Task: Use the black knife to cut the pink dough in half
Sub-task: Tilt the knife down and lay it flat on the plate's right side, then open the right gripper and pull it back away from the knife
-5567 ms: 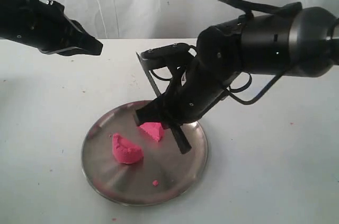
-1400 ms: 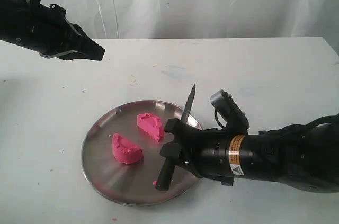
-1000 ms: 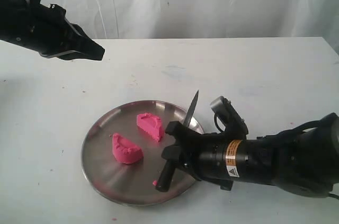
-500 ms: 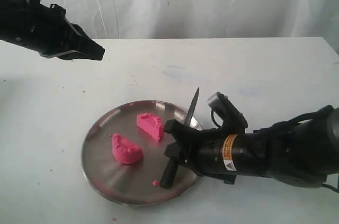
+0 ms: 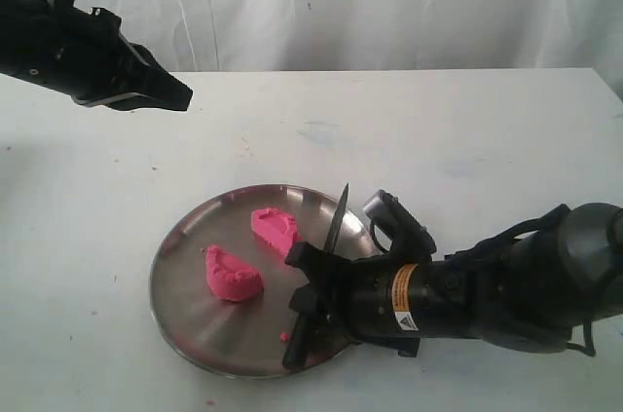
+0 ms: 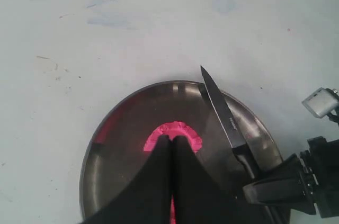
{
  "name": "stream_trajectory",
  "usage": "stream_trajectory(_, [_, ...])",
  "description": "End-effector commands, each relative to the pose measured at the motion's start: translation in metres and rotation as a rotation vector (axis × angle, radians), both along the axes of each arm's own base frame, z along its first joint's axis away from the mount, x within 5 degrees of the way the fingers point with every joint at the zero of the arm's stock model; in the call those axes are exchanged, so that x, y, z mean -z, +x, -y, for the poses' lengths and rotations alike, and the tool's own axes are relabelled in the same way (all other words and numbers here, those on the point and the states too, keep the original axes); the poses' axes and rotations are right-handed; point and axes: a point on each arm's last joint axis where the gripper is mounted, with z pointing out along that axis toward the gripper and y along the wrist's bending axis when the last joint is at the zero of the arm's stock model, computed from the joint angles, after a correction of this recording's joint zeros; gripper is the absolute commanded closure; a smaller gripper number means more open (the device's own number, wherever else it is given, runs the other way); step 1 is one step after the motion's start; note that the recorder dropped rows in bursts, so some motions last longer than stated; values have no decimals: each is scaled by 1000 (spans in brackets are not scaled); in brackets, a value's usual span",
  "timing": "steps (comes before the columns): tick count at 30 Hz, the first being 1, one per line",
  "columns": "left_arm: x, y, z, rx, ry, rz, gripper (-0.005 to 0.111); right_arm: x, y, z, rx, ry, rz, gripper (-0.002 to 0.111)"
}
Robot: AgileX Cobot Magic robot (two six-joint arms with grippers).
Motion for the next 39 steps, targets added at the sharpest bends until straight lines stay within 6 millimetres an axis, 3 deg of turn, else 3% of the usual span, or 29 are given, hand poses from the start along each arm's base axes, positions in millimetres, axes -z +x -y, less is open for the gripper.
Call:
stream_trajectory(1, [-2,-3,1,4,-20,-6,107,-1,1,-1,-7,5,6,104])
stream_trajectory(7, [-2,-3,1,4,-20,-6,107,-1,1,-1,-3,1,1,81])
stream_trajectory(10, [-2,-3,1,4,-20,-6,107,-1,1,-1,-1,2,0,74])
stream_trajectory(18, [-2,-3,1,4,-20,-6,107,-11,1,1,11,2,22,74])
stream_trajectory(26, [-2,-3,1,4,-20,-6,107,-44,-6,11,-3,-23,134,74])
stream_trajectory(35, [-2,-3,1,4,-20,-6,107,-82,-34,39,-3,-81,282,74])
stream_trajectory(39, [-2,-3,1,4,-20,-6,107,-110,-51,53,-48,-91,436,80])
